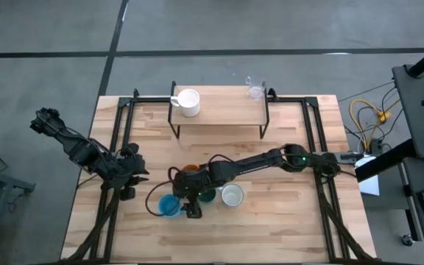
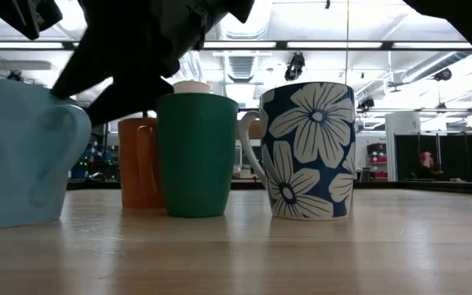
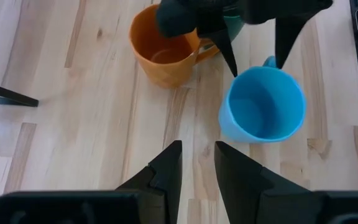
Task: Stack small to large cups/mugs on shelf
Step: Put the blue mug on the shelf
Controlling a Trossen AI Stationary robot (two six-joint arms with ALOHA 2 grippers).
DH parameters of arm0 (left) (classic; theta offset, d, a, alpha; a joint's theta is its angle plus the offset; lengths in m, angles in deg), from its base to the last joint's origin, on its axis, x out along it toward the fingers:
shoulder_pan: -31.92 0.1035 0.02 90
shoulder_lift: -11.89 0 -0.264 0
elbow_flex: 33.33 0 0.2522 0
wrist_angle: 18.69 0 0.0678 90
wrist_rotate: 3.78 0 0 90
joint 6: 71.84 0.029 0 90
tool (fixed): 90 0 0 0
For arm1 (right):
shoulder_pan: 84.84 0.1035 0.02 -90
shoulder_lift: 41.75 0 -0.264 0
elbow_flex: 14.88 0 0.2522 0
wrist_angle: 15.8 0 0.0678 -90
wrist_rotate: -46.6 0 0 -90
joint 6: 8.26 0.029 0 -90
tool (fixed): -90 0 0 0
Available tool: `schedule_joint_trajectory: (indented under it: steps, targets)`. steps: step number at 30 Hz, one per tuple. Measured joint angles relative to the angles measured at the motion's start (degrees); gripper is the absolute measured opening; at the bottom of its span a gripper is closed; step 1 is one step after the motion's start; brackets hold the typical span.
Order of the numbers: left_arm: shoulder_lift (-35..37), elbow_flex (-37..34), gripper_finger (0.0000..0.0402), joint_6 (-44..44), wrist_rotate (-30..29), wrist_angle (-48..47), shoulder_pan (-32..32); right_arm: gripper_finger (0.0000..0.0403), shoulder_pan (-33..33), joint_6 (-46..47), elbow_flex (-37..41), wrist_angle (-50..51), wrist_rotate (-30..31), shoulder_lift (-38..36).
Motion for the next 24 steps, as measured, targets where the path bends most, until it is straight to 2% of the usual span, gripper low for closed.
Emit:
schedule_joint_trajectory:
  steps: [9,18,24]
  targets:
    - [0.65,-3.07,0.0080,-1.90,0.01,0.20,0.00,0.0226,1.23,8.96,-4.77,3.57,8.74,0.00]
    - [1.42,-3.88,0.0080,-1.90,0.20,0.49,0.00,0.0226,4.70,17.42,-4.79,4.92,12.80,0.00]
    - [1.99,-3.88,0.0080,-1.57,0.20,0.49,0.00,0.0226,5.03,19.44,-4.58,4.66,13.54,0.00]
